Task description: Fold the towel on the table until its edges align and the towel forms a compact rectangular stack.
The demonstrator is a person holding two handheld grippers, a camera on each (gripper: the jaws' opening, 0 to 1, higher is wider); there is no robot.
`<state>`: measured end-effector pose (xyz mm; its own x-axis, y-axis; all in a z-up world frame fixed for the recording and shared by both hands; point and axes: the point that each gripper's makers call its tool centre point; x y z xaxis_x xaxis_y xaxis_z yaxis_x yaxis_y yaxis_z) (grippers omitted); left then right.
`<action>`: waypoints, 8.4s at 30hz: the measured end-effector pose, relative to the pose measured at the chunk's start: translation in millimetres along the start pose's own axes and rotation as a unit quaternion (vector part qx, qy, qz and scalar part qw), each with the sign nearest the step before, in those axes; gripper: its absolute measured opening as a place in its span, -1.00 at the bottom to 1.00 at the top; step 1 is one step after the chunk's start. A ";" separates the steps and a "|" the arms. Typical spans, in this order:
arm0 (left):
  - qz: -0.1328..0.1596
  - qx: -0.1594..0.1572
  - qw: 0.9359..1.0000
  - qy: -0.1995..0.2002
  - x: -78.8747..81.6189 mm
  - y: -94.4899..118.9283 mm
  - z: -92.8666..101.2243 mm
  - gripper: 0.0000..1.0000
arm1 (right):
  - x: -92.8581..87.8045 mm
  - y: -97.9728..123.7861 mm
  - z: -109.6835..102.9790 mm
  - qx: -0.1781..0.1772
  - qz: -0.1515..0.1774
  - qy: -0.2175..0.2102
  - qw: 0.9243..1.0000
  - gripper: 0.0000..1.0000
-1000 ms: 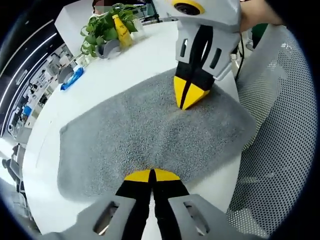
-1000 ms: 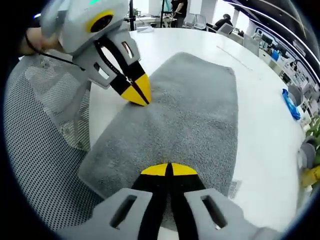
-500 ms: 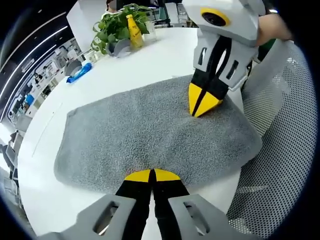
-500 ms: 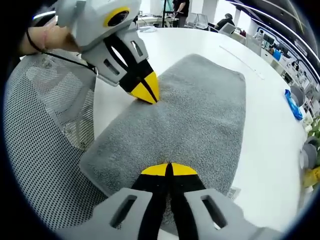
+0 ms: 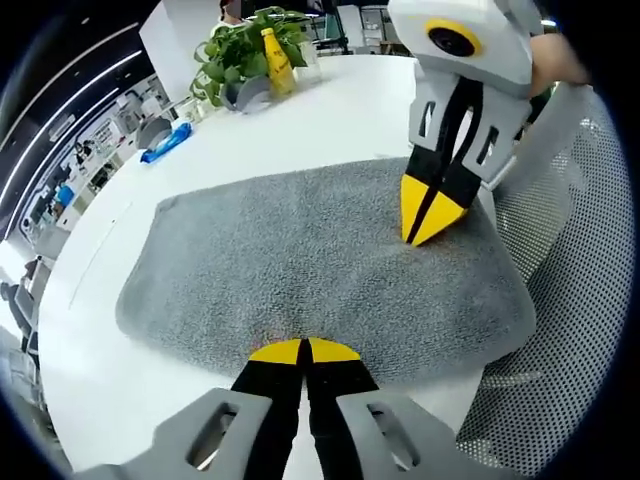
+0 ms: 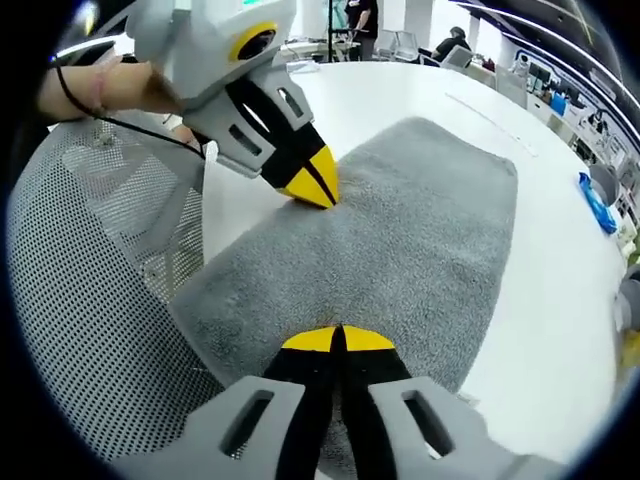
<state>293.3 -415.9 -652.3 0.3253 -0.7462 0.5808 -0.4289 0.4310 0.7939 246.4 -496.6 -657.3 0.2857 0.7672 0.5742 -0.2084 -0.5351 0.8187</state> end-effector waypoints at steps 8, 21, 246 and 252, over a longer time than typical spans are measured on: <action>0.007 0.002 1.000 0.021 -1.0 -0.1 -4.5 -0.99 | 2.2 -1.5 -5.7 0.013 0.005 -0.002 1.000 -1.00; 0.016 0.006 0.999 0.040 -0.5 -1.1 -8.7 -0.99 | 5.7 -3.1 -16.9 0.032 0.011 0.009 0.999 -1.00; 0.068 -0.023 0.968 -0.242 49.4 33.6 47.1 -0.63 | 68.5 67.6 8.8 -0.011 0.158 0.085 0.984 -0.90; 0.042 -0.004 0.967 -0.251 18.4 58.4 23.5 -0.66 | 68.9 78.6 12.7 -0.012 0.187 0.045 0.981 -0.90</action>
<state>254.5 -416.4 -599.5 -0.1608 -0.8597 0.4849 -0.4297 0.5033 0.7497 261.6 -490.2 -553.3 0.1017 0.5475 0.8306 -0.3060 -0.7772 0.5498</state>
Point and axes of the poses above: the point that each gripper's makers call its tool centre point, and the gripper's own axes: y roughly backward along the fingers, z roughly to its right, x roughly out of its top, and after that the axes turned 4 degrees about y, right-handed
